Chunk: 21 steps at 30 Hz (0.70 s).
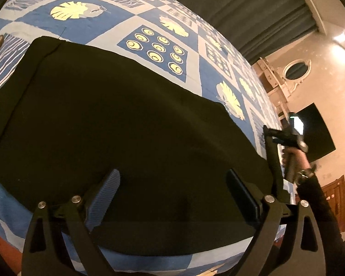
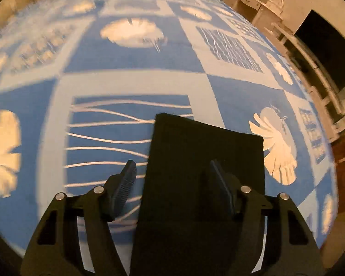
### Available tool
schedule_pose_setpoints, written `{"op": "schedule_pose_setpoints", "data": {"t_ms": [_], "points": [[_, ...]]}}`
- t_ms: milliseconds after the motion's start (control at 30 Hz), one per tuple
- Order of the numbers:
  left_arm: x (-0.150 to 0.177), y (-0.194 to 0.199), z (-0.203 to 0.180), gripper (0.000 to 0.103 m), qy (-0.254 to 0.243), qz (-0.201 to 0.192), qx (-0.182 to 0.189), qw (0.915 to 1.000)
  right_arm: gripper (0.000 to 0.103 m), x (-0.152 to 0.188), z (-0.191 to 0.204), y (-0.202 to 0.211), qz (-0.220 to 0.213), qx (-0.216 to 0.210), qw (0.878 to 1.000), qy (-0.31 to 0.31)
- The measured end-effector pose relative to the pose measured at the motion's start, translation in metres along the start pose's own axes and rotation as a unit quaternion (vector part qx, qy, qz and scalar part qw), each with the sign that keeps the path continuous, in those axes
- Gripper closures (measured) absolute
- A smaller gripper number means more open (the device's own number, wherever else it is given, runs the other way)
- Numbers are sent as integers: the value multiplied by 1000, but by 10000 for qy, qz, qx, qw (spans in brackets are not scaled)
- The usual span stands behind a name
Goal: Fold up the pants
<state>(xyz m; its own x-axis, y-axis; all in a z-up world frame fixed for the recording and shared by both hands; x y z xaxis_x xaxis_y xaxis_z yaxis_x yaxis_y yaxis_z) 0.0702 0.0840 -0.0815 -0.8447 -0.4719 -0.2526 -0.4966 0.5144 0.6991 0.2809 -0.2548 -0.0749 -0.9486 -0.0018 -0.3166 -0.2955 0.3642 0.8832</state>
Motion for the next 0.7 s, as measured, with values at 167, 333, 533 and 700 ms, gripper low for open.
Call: {"op": "schedule_pose_setpoints", "data": {"t_ms": [167,333,533,700], "points": [[-1,1,2,10,52,9,94,9999,90,10,-20,2,-16,-363,9990,-265],[0,-2,-3,10,-80,12,-81,9999,96,49,-70,44,-678,-862,9905,-826],[6,-3,-22,10,-296,-28,-432,9986,97,140,-154,116,-1759,-1658,9580,-1545],[23,-12,-58,10,-527,412,-286,9973,97,236,-213,124,-1928,-2126,9321,-2208]]}}
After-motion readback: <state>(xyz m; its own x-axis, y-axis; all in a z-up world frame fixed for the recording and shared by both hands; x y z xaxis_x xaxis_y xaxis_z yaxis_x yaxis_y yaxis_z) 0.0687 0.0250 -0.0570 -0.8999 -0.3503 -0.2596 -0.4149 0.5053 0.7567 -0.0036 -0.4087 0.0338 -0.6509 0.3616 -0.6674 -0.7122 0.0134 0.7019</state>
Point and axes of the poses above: each gripper's, at about its wrist camera, not at the fingertips, and y roughly against the way its jaws point, z to its left, x to its underside, the point moved 2 cm from there along -y, roughly the way its jaws point, and after that the axes turned 14 degrees about y, right-handed, at the moved point
